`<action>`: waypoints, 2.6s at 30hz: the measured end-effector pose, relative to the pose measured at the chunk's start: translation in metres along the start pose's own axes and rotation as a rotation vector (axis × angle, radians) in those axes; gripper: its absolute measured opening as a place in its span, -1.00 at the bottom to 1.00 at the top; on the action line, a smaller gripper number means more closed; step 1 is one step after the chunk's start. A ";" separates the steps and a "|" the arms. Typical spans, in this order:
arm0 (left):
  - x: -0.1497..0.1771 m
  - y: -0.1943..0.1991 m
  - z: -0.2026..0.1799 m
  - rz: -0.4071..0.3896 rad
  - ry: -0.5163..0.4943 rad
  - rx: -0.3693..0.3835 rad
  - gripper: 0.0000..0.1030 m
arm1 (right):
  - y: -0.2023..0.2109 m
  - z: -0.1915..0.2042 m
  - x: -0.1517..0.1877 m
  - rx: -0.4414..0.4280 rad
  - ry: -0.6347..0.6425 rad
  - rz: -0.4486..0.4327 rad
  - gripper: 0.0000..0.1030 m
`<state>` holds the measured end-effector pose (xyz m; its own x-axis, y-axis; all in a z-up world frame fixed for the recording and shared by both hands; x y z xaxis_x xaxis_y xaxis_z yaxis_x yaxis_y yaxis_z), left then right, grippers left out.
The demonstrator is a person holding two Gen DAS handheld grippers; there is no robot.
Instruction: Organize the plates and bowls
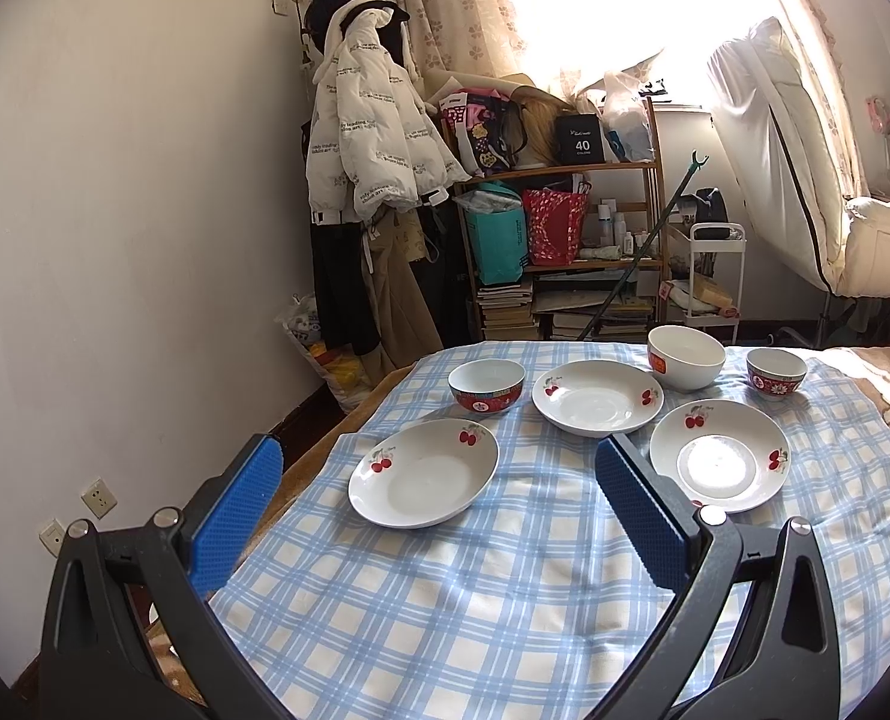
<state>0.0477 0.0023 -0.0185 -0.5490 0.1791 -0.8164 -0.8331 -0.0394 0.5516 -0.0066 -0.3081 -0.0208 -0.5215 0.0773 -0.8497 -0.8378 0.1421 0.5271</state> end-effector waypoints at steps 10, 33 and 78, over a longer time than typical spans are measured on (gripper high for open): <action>0.000 0.002 -0.001 -0.002 -0.002 -0.001 0.99 | 0.002 0.001 0.000 -0.001 -0.001 0.000 1.00; 0.000 0.003 -0.002 -0.002 -0.006 -0.005 0.99 | -0.004 0.008 0.003 -0.004 0.018 0.005 1.00; 0.007 -0.001 0.002 0.007 -0.017 0.000 0.99 | -0.004 0.009 0.001 0.001 0.016 0.008 1.00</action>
<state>0.0448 0.0056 -0.0250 -0.5538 0.1953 -0.8095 -0.8292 -0.0406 0.5575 -0.0020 -0.2997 -0.0240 -0.5305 0.0627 -0.8453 -0.8335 0.1430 0.5337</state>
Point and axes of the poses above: each gripper's, at about its wrist camera, not at the fingertips, and y roughly against the way its jaws point, z to its left, x to its underside, the point moved 5 cm from there along -y, roughly the way its jaws point, and after that the axes turned 11 degrees about z, right-handed, at the moved point
